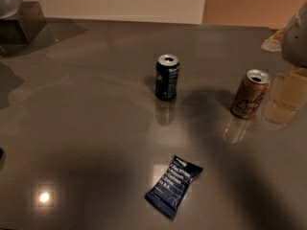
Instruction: Pick rxbar blueberry
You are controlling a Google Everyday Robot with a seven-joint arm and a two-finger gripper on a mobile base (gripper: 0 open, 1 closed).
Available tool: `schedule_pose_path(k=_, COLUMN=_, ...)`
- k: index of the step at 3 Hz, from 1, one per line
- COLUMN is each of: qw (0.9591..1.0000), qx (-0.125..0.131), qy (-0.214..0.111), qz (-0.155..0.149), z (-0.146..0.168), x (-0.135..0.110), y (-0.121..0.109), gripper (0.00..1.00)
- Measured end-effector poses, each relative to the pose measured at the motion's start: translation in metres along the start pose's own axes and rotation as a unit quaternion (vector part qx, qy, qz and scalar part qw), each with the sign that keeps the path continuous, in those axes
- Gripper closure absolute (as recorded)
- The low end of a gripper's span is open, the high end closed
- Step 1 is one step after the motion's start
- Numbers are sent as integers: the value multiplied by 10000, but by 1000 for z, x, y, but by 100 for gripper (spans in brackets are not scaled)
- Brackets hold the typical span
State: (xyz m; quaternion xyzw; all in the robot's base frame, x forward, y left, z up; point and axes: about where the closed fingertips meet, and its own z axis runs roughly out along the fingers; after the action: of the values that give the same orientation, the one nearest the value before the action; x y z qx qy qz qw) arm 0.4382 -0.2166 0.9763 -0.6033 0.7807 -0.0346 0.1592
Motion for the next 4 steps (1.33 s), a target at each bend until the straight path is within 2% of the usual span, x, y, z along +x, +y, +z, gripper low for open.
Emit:
schedule_pose_path(k=2, qw=10000, qx=22, qy=-20, qz=-64, z=-1, x=-2, y=0, gripper=0)
schedule_pose_path(k=3, qw=9987, qx=-118, qy=-236, qz=-440, z=1, x=-16, y=6, gripper=0)
schedule_pose_path(k=4, qw=9909, qx=-388, qy=-582, qz=-1149, z=11, x=-44, y=20, gripper=0)
